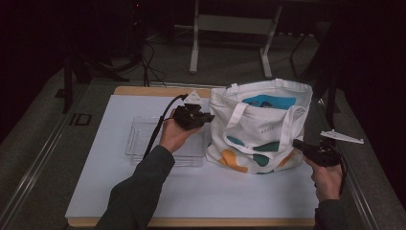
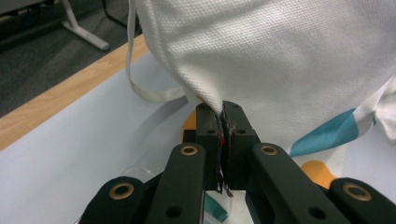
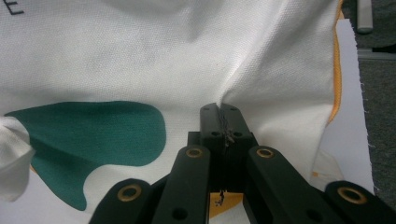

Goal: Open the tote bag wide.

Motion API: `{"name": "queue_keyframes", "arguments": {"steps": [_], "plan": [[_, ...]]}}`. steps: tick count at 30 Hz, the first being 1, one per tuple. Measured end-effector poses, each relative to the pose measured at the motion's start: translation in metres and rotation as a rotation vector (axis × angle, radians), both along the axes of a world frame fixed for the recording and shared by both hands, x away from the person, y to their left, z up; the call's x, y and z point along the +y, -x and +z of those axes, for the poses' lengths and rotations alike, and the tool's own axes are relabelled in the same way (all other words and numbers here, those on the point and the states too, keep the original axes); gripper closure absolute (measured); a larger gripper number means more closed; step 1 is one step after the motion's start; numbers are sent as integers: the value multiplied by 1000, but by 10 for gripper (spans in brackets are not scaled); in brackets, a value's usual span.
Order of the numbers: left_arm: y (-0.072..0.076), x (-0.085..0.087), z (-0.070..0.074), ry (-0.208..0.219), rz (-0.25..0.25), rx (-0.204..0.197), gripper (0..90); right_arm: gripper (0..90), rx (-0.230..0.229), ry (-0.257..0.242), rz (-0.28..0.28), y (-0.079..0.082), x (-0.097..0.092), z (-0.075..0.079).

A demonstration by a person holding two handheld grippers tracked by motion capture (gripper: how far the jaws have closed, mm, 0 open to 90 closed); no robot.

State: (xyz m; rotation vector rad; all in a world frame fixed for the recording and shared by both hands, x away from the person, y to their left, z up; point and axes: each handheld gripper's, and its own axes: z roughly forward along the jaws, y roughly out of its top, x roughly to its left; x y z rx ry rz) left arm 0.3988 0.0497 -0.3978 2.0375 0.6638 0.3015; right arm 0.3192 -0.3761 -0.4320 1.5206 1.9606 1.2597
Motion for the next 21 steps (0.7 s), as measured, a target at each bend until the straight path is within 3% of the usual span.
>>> {"name": "queue_keyframes", "arguments": {"steps": [5, 10, 21], "plan": [[7, 0, 2, -2, -12, -15, 874, 900, -16, -6, 1, 9, -1, -1], [15, 0, 2, -1, -19, -27, 875, 900, -21, 42, 16, 16, 0, -1], [30, -2, -2, -32, -32, -48, 873, 900, -27, 65, 28, 31, 0, -6]]}}
